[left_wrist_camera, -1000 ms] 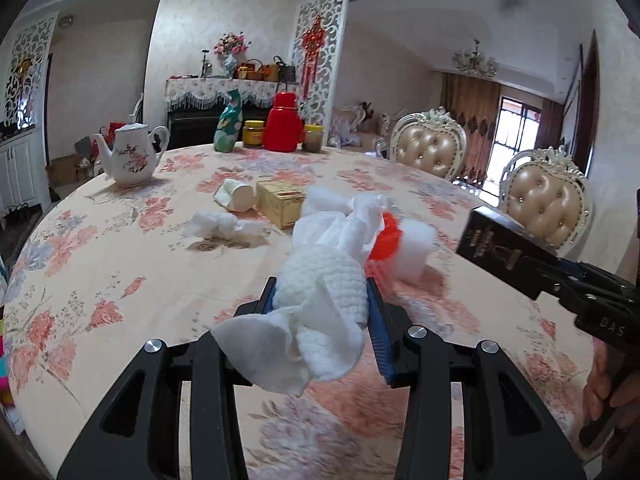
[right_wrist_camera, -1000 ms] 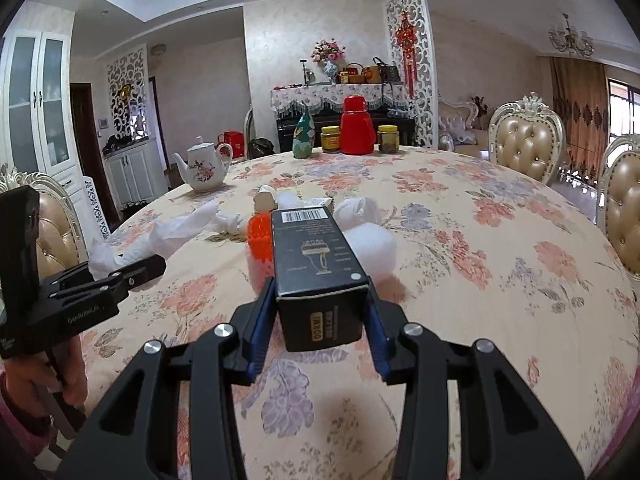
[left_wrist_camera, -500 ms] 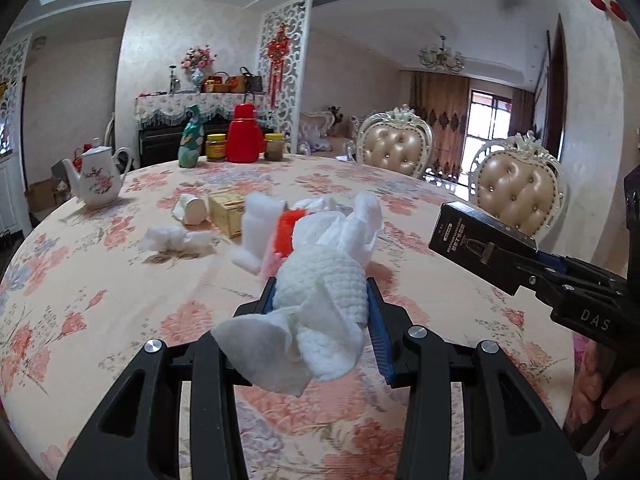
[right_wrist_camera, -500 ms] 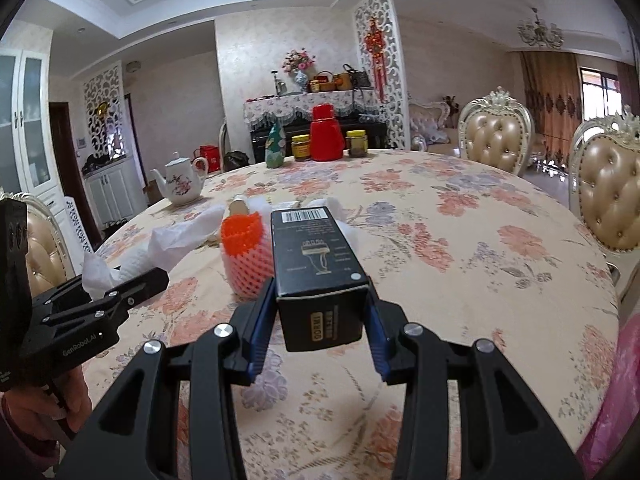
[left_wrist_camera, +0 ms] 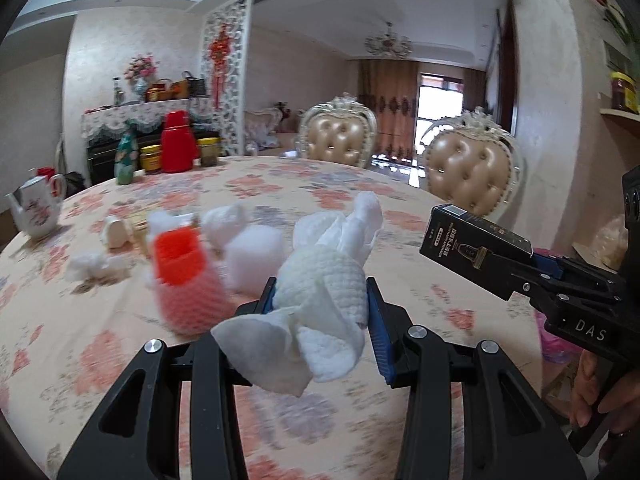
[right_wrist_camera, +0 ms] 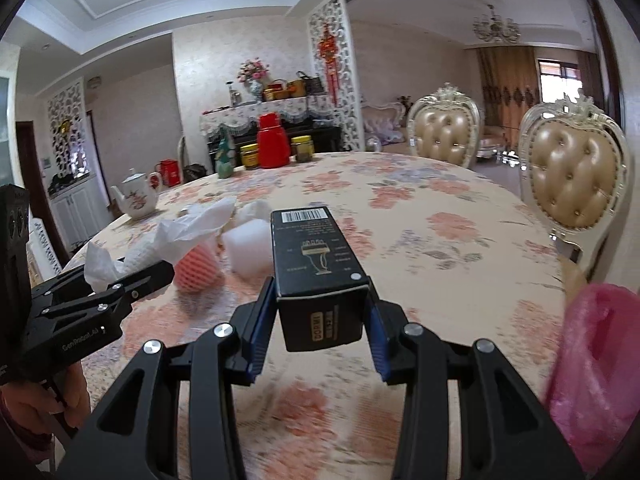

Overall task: Collect trash
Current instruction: 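Carry both items to the pink bin and open both tools to drop them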

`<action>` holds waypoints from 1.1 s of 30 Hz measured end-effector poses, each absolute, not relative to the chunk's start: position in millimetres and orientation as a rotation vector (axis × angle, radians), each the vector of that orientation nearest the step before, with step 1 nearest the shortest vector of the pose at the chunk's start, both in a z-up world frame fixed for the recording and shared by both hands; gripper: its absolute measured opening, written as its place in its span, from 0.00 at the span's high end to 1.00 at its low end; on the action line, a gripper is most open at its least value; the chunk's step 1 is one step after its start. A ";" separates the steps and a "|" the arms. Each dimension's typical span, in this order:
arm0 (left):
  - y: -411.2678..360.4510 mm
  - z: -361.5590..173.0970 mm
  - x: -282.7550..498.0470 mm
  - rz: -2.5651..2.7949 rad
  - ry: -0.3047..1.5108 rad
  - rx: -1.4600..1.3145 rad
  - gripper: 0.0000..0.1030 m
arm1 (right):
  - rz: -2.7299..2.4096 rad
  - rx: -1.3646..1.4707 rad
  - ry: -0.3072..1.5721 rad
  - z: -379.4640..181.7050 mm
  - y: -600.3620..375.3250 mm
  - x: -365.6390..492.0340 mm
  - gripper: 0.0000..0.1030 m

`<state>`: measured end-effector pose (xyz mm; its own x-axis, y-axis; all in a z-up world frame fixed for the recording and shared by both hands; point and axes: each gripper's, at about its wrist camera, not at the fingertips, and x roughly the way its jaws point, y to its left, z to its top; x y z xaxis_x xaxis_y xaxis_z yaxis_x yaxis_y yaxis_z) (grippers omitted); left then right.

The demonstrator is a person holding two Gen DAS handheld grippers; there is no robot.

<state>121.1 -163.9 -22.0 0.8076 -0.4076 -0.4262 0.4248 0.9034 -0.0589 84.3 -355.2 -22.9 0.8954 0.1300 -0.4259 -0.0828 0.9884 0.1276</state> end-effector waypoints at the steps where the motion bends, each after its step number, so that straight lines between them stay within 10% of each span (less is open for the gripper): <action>1: -169.3 -21.9 121.7 -0.457 0.446 0.043 0.61 | 0.098 0.112 0.447 -23.1 -361.1 82.0 0.61; 33: -442.7 -30.0 111.3 -1.031 0.493 0.162 0.61 | -0.453 0.265 0.373 -35.2 -576.4 -38.7 0.60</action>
